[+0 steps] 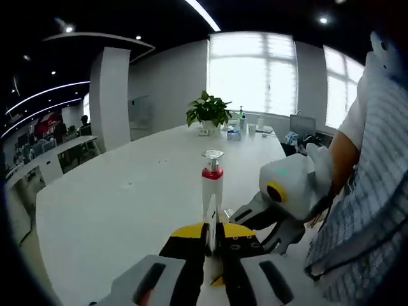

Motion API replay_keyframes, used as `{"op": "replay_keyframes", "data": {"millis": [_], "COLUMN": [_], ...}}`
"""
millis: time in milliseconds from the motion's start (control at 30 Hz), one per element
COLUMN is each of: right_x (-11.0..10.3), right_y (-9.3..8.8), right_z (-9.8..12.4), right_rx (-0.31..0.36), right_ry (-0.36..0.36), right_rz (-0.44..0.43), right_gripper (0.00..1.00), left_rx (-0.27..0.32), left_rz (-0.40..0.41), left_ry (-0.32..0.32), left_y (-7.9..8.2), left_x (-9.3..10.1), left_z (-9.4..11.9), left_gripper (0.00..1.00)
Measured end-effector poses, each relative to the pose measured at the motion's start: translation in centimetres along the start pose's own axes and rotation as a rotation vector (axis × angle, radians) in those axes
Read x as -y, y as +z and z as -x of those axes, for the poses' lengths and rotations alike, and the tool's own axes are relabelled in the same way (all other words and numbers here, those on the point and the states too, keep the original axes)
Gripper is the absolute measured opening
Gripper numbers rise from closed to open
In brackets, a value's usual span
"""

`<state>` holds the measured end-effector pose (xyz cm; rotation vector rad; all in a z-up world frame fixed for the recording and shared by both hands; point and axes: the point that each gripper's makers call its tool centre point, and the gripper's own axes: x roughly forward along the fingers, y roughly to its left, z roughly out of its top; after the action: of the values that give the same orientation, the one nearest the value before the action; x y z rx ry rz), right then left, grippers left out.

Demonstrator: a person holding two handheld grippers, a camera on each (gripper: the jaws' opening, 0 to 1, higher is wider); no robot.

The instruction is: Arrange the skincare products in the storage area until every visible bottle or jar stands upright without overlapping.

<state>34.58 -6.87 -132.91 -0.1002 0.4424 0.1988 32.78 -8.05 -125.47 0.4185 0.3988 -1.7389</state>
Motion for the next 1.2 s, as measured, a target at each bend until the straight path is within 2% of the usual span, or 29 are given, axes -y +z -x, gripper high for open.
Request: {"op": "replay_keyframes", "data": {"millis": [33,67,100,167,233,300,400,467,600,633,667,867,933,1000,1033,1133,1200], "right_x": [-0.1,-0.1,0.0,0.3,0.3,0.6,0.8,1.1,1.6,1.8,1.9,2.7,3.3,3.7,4.1,4.6,5.0], "right_y": [0.1,0.2,0.3,0.2,0.3,0.4,0.5,0.9,1.3,1.4,1.4,1.0,0.4,0.1,-0.2,-0.6,-1.0], "right_z": [0.1,0.1,0.3,0.6,1.0,1.6,2.1,2.9,4.0,4.3,4.4,5.4,6.0,6.4,7.0,7.9,8.4], "right_rx": [0.006,0.010,0.025,0.024,0.043,0.059,0.071,0.094,0.125,0.129,0.131,0.133,0.128,0.125,0.128,0.132,0.134], "right_ry": [0.011,0.016,0.025,0.028,0.041,0.042,0.048,0.053,0.067,0.069,0.068,0.045,0.019,0.004,-0.010,-0.025,-0.036], "right_rz": [-0.012,-0.018,-0.046,-0.055,-0.095,-0.119,-0.136,-0.159,-0.220,-0.231,-0.231,-0.222,-0.247,-0.253,-0.265,-0.281,-0.295], "right_gripper": [0.30,0.30,0.31,0.32,0.32,0.33,0.33,0.33,0.31,0.31,0.31,0.29,0.28,0.28,0.28,0.27,0.27], "left_rx": [-0.034,-0.064,-0.086,-0.077,-0.011,0.047,0.066,0.070,0.070,0.059,0.056,0.030,-0.012,-0.031,-0.032,-0.026,-0.037], "left_rz": [-0.025,-0.053,-0.080,-0.057,0.001,0.019,0.060,0.112,0.177,0.215,0.221,0.266,0.281,0.290,0.312,0.345,0.380], "left_ry": [0.025,0.039,0.027,0.012,0.008,0.044,0.103,0.131,0.175,0.210,0.218,0.243,0.256,0.281,0.317,0.326,0.309], "left_y": [-0.4,-0.8,-1.2,-1.1,-0.3,0.0,-1.0,-2.5,-4.4,-5.7,-6.0,-7.9,-9.2,-10.0,-10.6,-10.9,-11.2], "left_x": [-0.3,-0.4,-0.1,0.4,1.0,0.6,-0.1,-0.3,-0.6,-0.7,-0.7,0.3,0.6,0.3,0.0,0.0,0.4], "left_z": [0.0,0.0,-0.2,-0.2,0.2,0.8,1.7,2.5,3.2,3.1,3.0,0.4,-1.0,-1.5,-1.7,-1.9,-2.2], "left_gripper": [0.13,0.23,0.32,0.44,0.44,0.44,0.42,0.39,0.28,0.27,0.27,0.22,0.21,0.20,0.19,0.18,0.17]}}
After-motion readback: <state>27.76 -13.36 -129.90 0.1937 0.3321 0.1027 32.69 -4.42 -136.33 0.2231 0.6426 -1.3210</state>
